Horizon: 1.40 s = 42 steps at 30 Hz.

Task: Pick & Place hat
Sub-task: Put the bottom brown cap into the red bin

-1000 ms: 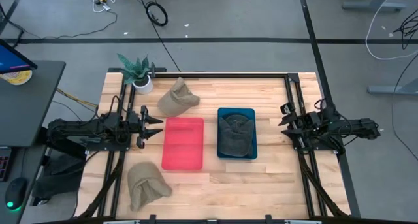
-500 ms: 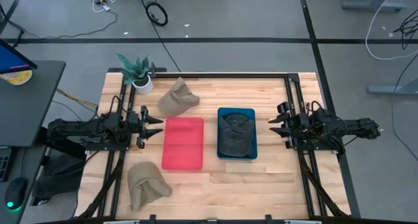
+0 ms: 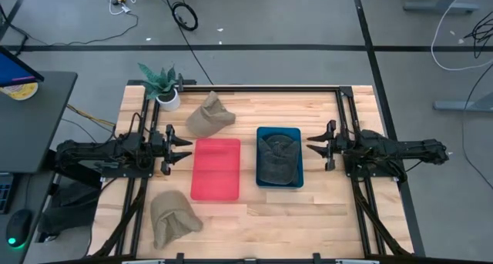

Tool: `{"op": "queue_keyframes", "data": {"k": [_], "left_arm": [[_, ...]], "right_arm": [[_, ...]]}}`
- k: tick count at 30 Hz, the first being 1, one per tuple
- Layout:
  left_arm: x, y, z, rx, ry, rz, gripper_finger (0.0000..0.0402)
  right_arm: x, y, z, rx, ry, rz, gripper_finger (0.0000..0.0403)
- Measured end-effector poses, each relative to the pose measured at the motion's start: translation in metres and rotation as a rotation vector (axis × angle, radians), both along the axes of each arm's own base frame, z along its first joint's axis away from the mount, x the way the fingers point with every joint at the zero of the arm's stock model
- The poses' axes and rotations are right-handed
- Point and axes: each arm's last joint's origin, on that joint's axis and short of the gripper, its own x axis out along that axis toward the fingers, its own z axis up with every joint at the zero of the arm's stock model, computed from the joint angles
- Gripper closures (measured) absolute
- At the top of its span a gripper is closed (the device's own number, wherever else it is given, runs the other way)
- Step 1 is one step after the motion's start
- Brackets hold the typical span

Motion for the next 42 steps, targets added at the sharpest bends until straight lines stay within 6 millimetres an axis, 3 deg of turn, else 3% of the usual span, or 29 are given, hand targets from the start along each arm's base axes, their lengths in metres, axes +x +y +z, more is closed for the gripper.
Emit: {"op": "queue_keyframes", "data": {"k": [30, 36, 42], "left_arm": [[0.0, 0.0, 0.0, -0.002, -0.001, 0.0, 0.0218], [-0.0001, 0.0, 0.0012, -0.133, -0.022, -0.007, 0.0218], [-0.0001, 0.0005, 0.0014, -0.139, -0.025, 0.009, 0.0218]], "right_arm": [[-0.0002, -0.0001, 0.0057, -0.022, -0.054, -0.005, 0.0285], [-0.0002, -0.0001, 0.0057, -0.022, -0.054, -0.005, 0.0285], [-0.0002, -0.0001, 0.0057, -0.022, -0.054, -0.005, 0.0285]]}}
